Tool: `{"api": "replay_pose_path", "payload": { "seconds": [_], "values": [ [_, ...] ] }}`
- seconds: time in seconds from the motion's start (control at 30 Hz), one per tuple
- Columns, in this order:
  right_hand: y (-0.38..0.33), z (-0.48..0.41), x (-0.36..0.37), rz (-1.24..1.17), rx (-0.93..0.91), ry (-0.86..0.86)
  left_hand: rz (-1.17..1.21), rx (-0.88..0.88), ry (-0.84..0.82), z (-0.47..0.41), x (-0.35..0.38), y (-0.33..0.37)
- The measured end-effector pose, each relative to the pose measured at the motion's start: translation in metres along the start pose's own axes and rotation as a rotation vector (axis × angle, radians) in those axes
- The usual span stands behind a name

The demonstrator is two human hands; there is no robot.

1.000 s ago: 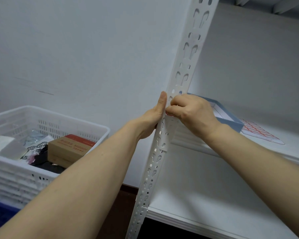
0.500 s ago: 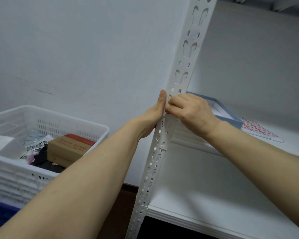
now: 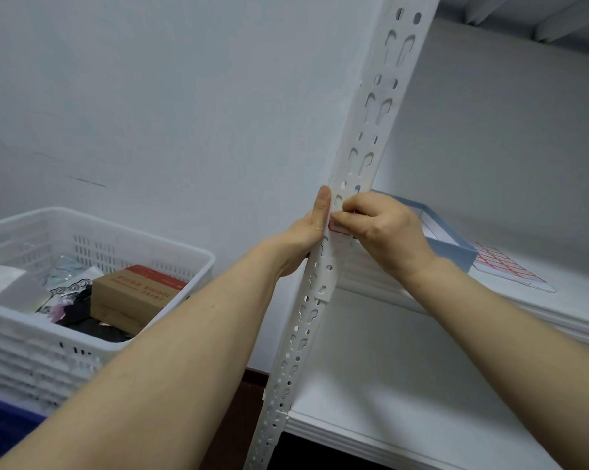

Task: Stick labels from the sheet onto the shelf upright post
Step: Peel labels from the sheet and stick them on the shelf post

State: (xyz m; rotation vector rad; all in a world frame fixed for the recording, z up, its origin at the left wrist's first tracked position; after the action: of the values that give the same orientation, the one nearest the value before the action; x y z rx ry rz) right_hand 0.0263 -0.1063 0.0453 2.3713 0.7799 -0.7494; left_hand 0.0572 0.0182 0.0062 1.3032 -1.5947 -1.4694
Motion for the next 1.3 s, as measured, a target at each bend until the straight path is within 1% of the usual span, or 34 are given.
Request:
{"api": "replay_pose_path", "payload": {
  "seconds": [0.07,0.13,0.2,0.4,0.57,0.63,0.7,0.8,0.97,1.2,1.23,1.3],
  "values": [
    [-0.002,-0.001,0.001,0.043,-0.001,0.069,0.005,0.006,0.003,0.001,0.000,0.001],
    [-0.004,0.000,0.003,0.126,-0.121,0.093,0.007,0.006,0.000,0.001,0.001,0.000],
    [-0.004,-0.002,0.001,0.156,-0.189,0.103,0.005,0.009,0.006,0.000,0.002,0.000],
    [-0.001,-0.001,0.004,0.148,-0.237,0.121,-0.011,0.002,0.024,-0.001,0.002,-0.002],
    [0.001,-0.002,0.006,0.122,-0.215,0.095,-0.008,0.013,0.020,-0.002,0.002,-0.002],
    [0.002,-0.002,0.004,0.033,-0.145,0.078,-0.026,-0.017,0.023,-0.002,0.001,-0.002],
    [0.002,-0.002,0.001,-0.081,-0.036,0.109,-0.041,-0.043,0.010,-0.003,0.000,-0.003],
    [0.000,-0.003,0.000,-0.118,0.035,0.133,-0.029,-0.056,0.005,-0.006,-0.001,-0.006],
    [-0.004,-0.008,0.002,0.016,0.043,0.048,-0.041,-0.059,0.023,-0.006,-0.001,-0.006],
    [-0.011,-0.011,0.004,0.143,0.105,0.004,-0.028,-0.041,0.006,-0.006,-0.001,-0.006],
    [-0.013,-0.013,0.003,0.190,0.076,0.002,-0.030,-0.035,0.005,-0.006,-0.001,-0.006],
    [-0.018,-0.018,0.001,0.336,-0.058,-0.016,-0.028,-0.017,0.018,-0.006,0.000,-0.005]
  ]
}}
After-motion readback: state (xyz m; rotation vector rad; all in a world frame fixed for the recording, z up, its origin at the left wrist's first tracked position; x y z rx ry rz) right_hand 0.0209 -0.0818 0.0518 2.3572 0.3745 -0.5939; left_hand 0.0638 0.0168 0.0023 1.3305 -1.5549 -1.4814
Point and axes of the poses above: each hand's wrist, its own z-axis away from the middle knuckle, its own x-axis out of the palm, y = z × x, the point moved 2 cm from there along -z, towards the middle knuckle, and after that the axes turned 10 degrees about -z, right-handed, at the moved point
